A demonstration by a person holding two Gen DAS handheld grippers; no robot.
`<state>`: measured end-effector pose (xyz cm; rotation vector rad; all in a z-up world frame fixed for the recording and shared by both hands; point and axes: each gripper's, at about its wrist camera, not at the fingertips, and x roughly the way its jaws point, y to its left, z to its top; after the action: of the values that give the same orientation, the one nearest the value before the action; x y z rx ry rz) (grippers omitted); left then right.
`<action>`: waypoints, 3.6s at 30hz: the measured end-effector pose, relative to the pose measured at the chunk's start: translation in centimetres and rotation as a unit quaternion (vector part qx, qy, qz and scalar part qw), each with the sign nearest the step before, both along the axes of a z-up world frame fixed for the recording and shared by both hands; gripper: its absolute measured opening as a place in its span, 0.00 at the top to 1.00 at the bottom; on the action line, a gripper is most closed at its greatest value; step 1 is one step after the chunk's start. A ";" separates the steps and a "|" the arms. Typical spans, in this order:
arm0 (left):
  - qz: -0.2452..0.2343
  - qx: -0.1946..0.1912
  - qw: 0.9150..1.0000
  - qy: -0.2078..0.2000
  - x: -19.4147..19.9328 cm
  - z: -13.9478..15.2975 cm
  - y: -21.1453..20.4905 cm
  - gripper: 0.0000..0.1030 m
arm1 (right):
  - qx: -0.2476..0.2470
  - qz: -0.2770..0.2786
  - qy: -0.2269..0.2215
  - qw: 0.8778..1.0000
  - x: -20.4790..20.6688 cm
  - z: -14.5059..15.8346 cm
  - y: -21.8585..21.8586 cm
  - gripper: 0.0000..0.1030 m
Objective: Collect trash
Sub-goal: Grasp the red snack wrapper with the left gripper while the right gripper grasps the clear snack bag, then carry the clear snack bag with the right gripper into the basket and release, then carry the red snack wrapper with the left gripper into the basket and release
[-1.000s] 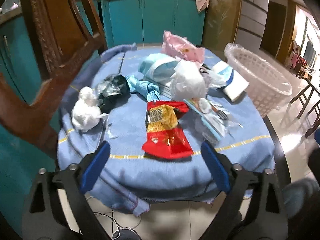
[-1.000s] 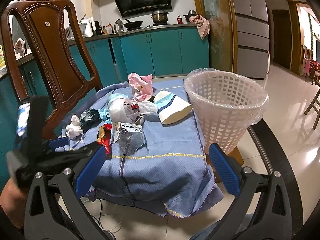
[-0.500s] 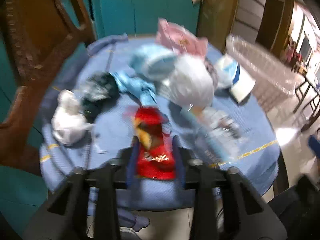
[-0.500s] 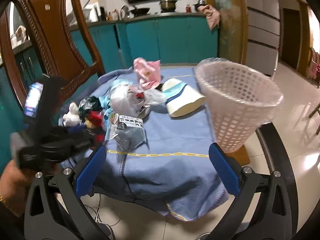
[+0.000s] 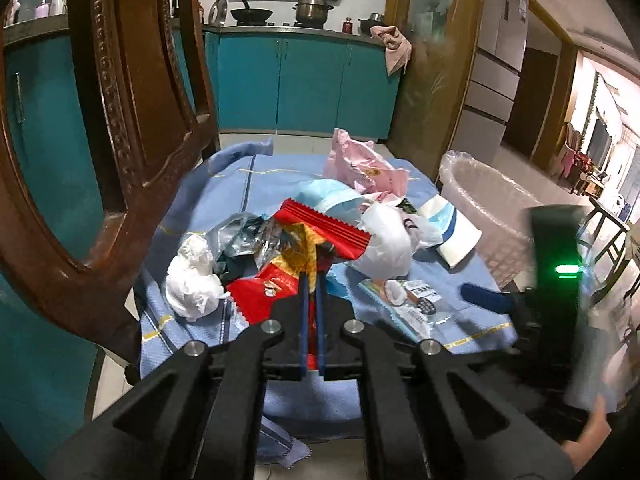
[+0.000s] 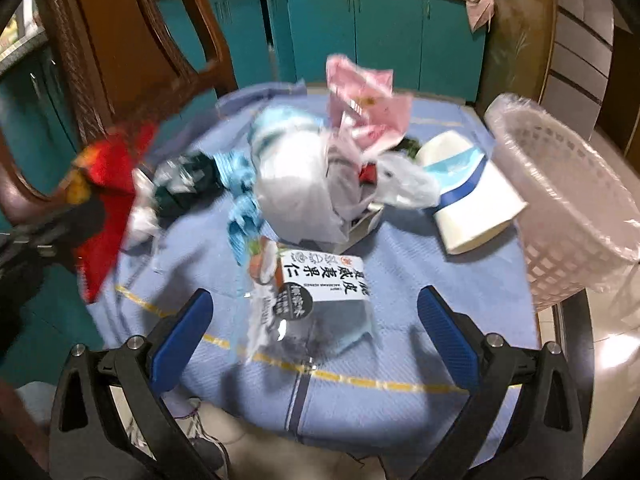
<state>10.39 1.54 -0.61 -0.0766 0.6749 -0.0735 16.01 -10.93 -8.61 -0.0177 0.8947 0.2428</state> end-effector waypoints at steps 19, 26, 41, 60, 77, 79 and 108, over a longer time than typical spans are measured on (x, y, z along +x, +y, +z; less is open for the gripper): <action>-0.010 0.001 1.000 0.022 0.0 -1.3 -1.0 0.96 | 0.077 -0.023 -0.070 0.994 -4.7 4.5 -5.8 0.69; -0.004 0.003 0.999 0.032 0.2 -1.7 -0.8 0.96 | 0.075 -0.021 -0.074 0.994 -5.0 4.8 -5.5 0.69; -0.006 0.011 0.999 0.043 0.4 -2.3 -1.1 0.96 | 0.078 -0.019 -0.074 0.994 -5.0 5.0 -5.5 0.69; -0.008 0.014 0.999 0.047 0.5 -2.5 -1.2 0.96 | 0.074 -0.015 -0.073 0.995 -5.0 4.9 -5.2 0.69; -0.006 0.012 0.999 0.050 0.6 -2.6 -1.1 0.96 | 0.083 -0.047 -0.100 0.990 -4.4 7.0 -7.9 0.68; -0.006 0.011 0.999 0.050 0.6 -2.6 -1.0 0.96 | 0.073 -0.071 -0.121 0.987 -3.4 8.2 -9.6 0.68; -0.004 0.010 0.998 0.060 1.0 -3.2 -1.1 0.96 | 0.032 -0.129 -0.155 0.979 -4.5 8.1 -9.7 0.15</action>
<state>11.40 0.47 -3.78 -0.0600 0.7965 -0.0707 11.51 -20.65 -0.49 0.1167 0.5699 0.0241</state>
